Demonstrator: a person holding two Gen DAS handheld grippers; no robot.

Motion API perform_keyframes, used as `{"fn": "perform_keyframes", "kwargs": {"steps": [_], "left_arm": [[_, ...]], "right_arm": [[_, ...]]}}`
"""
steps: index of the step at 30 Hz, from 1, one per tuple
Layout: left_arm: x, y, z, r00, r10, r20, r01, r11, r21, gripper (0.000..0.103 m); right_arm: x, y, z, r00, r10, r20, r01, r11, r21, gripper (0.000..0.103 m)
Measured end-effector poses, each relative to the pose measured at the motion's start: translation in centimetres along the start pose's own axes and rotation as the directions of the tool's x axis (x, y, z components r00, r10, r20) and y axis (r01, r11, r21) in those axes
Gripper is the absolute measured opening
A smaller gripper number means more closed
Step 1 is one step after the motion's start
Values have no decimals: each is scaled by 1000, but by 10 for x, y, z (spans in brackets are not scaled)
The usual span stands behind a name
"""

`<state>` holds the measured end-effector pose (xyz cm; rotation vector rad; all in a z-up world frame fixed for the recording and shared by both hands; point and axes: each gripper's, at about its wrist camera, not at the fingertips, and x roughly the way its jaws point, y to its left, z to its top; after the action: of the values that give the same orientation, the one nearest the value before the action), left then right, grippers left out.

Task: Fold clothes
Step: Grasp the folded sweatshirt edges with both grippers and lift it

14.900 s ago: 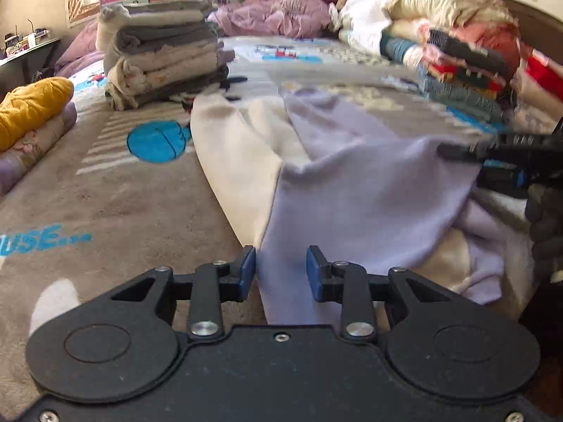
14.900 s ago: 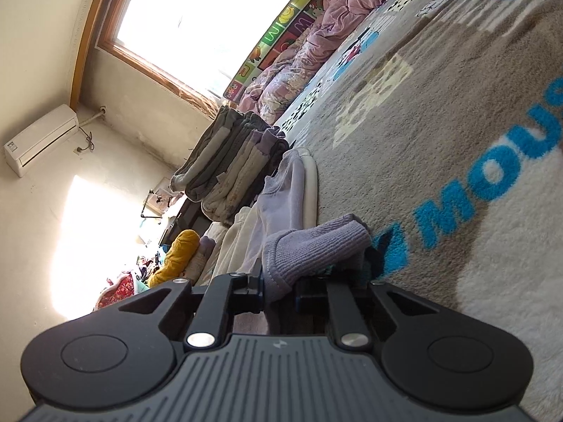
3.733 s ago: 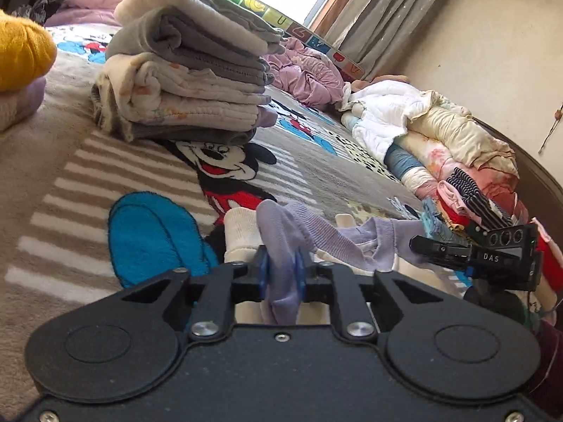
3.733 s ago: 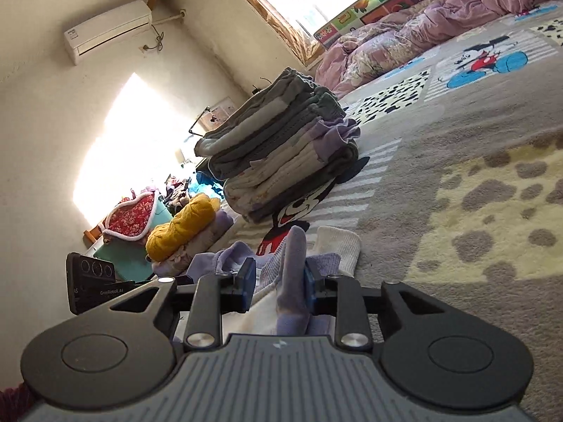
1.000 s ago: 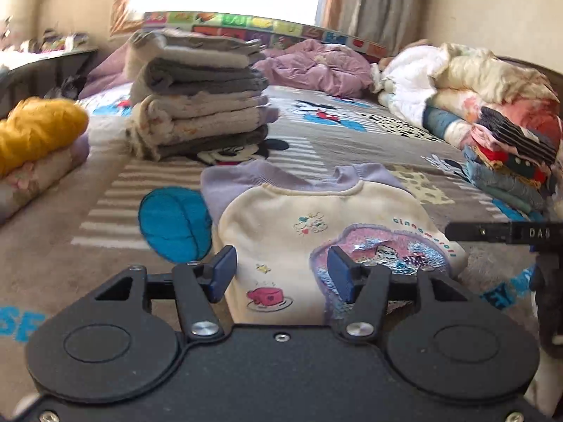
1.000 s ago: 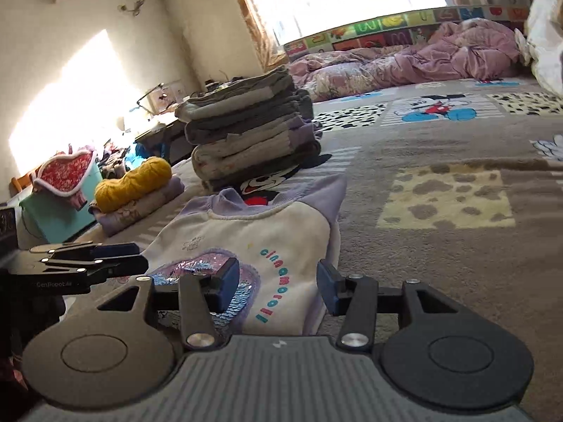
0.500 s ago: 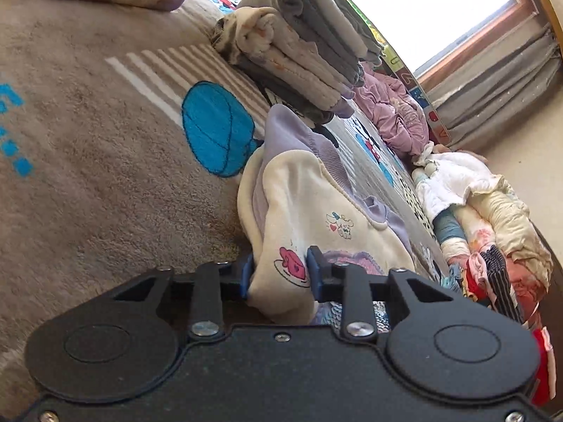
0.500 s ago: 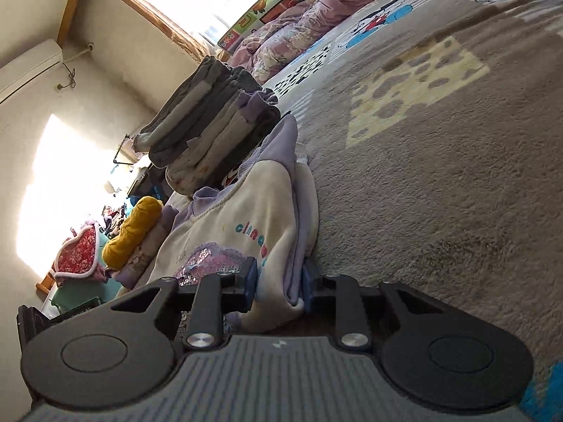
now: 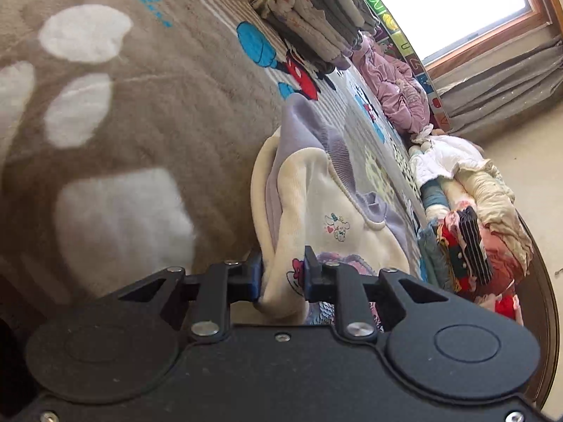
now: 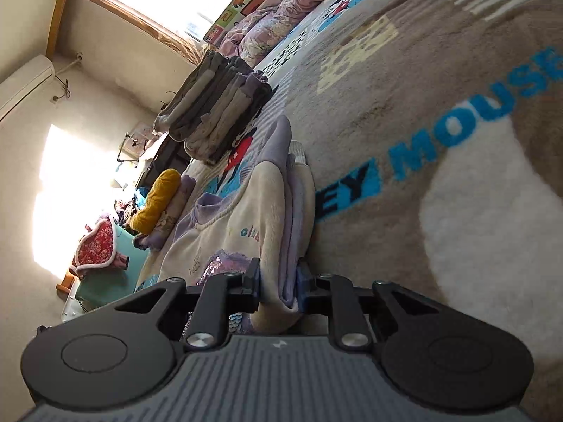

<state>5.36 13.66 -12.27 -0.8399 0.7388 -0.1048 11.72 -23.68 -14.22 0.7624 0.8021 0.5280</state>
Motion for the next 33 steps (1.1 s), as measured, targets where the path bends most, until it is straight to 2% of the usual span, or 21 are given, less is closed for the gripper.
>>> {"fn": "perform_keyframes", "kwargs": {"steps": [1,3,4,7,9,11,14,17,19,22,24,28,30,31,33], "left_arm": [[-4,-2,-2,1000,1,7,-1,999,46,22],[-12,-9,-3,999,14,48,-21,989,145,41],[-14,-12,-1,997,16,74,-29,983,183,59],[-10,-11,8,997,-16,75,1,981,195,63],[-6,-11,14,997,-13,71,-2,976,217,63],[5,-11,21,1000,-15,24,9,975,222,63],[24,0,30,999,-3,-45,10,986,164,63],[34,10,40,996,-60,-59,66,992,110,62],[40,11,45,994,-91,-63,98,990,105,61],[46,11,47,992,-113,-65,119,987,105,55],[50,10,49,989,-134,-68,140,986,93,54],[61,6,51,986,-136,-91,146,983,110,39],[64,4,51,985,-140,-101,151,982,112,33],[64,4,52,984,-148,-101,159,982,106,26],[64,3,52,981,-168,-101,177,980,93,20]], "right_arm": [[-7,-1,-8,1000,-5,-10,5,1000,2,23],[-17,-3,-18,1000,-18,-9,18,1000,-7,31],[-22,-4,-22,1000,-25,-6,25,1000,-13,32],[-27,2,-16,999,-28,41,30,998,-48,38],[-27,4,-8,998,-23,65,26,998,-59,62],[-18,1,0,999,-22,40,24,999,-37,73],[-3,-6,6,999,-31,9,31,999,-28,71],[10,-10,12,1000,-26,-2,26,1000,-9,65],[20,-11,18,1000,-11,-6,11,1000,9,65],[34,-12,27,1000,18,-9,-18,999,42,65],[44,-12,32,999,35,-15,-34,997,63,60],[54,-5,30,999,21,-25,-21,1000,20,44],[55,-7,24,999,39,-10,-39,999,34,34],[54,-8,21,999,53,1,-53,998,42,32],[52,-7,17,997,76,19,-77,996,50,27]]}}
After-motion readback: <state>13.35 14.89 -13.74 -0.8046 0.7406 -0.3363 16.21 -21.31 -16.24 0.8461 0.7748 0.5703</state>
